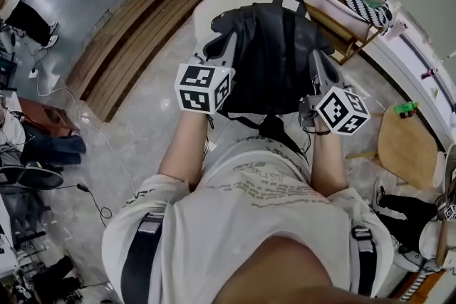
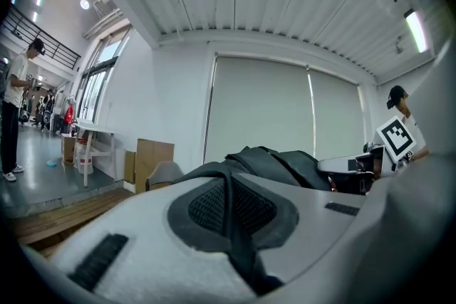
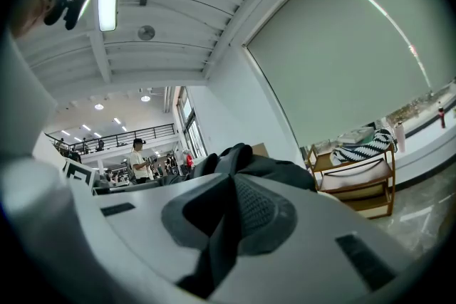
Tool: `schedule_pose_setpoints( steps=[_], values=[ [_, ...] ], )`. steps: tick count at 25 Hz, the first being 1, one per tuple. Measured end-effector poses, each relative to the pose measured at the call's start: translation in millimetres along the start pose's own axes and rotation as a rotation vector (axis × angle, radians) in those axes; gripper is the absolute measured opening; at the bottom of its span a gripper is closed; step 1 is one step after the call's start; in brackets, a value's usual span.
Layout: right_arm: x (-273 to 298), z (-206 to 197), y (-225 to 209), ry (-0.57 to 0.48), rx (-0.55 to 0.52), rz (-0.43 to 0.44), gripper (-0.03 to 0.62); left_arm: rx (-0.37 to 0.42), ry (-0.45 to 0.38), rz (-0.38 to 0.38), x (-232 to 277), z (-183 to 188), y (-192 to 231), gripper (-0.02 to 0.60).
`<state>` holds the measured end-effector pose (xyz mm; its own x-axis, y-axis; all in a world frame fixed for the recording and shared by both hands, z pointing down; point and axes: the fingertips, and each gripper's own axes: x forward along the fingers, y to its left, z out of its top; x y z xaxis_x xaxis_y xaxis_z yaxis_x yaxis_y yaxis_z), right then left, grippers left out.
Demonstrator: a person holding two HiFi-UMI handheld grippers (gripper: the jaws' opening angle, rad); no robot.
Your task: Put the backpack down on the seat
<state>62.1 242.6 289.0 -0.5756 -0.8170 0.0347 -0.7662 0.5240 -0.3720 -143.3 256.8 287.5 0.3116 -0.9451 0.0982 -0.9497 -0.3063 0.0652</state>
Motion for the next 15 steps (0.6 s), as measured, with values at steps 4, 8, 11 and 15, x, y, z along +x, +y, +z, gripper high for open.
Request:
schedule_pose_setpoints(
  steps=[4,8,11,15],
  values=[
    [36.5,18.9,-3.0,-0.002,0.003,0.017,0.041,0.012,-0.006,0.017,27.7,22.3,22.3,0.028],
    [59.4,11.6,-22.7,-0.02,0.019,0.024,0.041,0.042,-0.003,0.02,51.7,15.2,30.0,0.028],
    [74.3,8.0,-36.0,-0.034,0.018,0.033,0.041,0.047,-0.008,0.024,69.6,8.3,35.3,0.028],
    [87.9,0.4,-49.6,-0.037,0.019,0.05,0.041,0.045,-0.008,0.035,84.2,-3.9,40.0,0.028]
  ],
)
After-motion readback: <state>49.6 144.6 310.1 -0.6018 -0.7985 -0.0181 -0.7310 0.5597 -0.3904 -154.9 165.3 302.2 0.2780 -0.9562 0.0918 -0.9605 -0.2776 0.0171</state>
